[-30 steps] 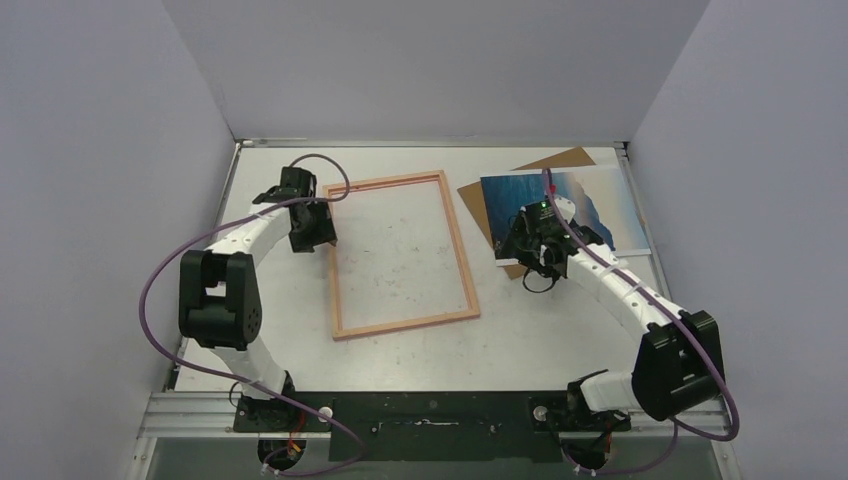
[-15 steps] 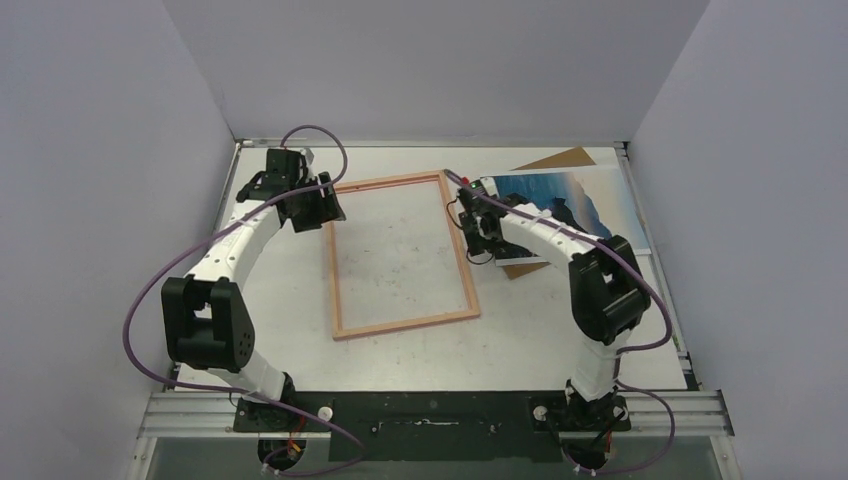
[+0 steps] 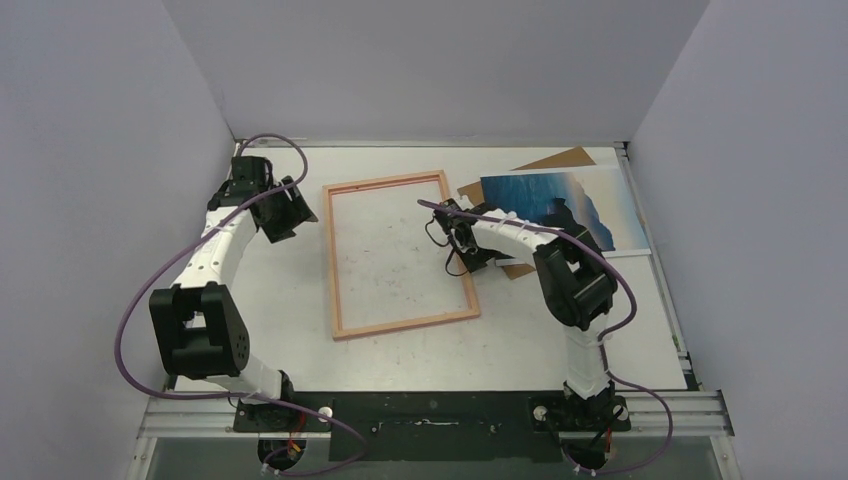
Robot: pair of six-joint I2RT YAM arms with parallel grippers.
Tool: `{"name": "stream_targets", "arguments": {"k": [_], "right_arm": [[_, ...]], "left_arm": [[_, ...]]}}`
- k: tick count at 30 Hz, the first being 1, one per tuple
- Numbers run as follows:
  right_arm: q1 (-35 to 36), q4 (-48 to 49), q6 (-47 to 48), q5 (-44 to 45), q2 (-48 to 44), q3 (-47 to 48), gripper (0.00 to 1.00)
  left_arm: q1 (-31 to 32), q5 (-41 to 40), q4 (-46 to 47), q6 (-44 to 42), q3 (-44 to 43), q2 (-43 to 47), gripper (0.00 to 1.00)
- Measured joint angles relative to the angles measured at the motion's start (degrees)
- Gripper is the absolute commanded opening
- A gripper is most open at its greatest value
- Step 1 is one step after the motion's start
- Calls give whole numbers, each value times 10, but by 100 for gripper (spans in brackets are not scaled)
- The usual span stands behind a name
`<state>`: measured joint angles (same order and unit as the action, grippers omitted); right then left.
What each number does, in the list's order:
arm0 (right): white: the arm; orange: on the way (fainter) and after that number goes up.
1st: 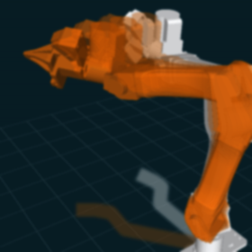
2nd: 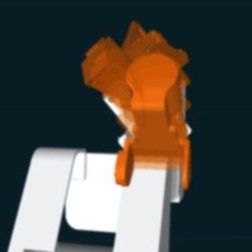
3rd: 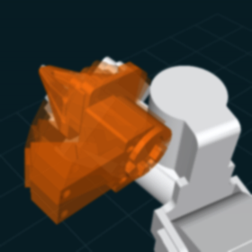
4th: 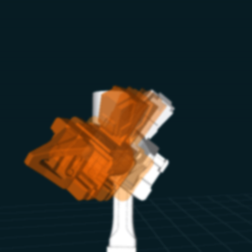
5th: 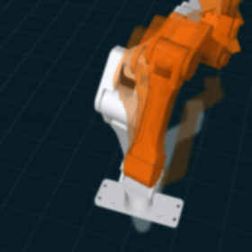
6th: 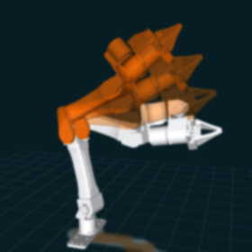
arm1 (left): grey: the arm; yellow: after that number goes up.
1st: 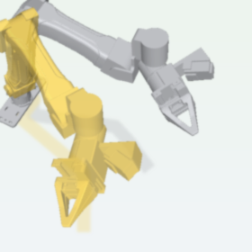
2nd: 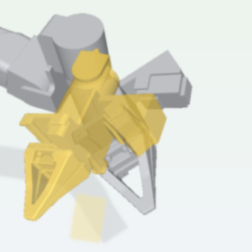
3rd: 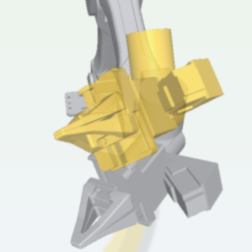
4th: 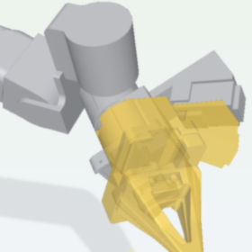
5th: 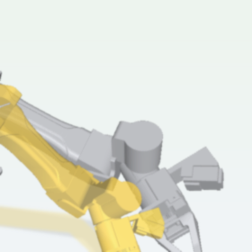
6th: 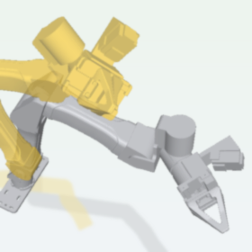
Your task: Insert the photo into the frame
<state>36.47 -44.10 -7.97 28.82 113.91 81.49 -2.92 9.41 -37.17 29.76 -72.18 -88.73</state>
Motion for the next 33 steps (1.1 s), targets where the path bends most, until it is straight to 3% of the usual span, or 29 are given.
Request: {"name": "stream_targets", "arguments": {"k": [33], "right_arm": [[21, 17, 17, 118, 32, -26, 64]], "left_arm": [[0, 22, 1, 27, 10, 0, 60]]}}
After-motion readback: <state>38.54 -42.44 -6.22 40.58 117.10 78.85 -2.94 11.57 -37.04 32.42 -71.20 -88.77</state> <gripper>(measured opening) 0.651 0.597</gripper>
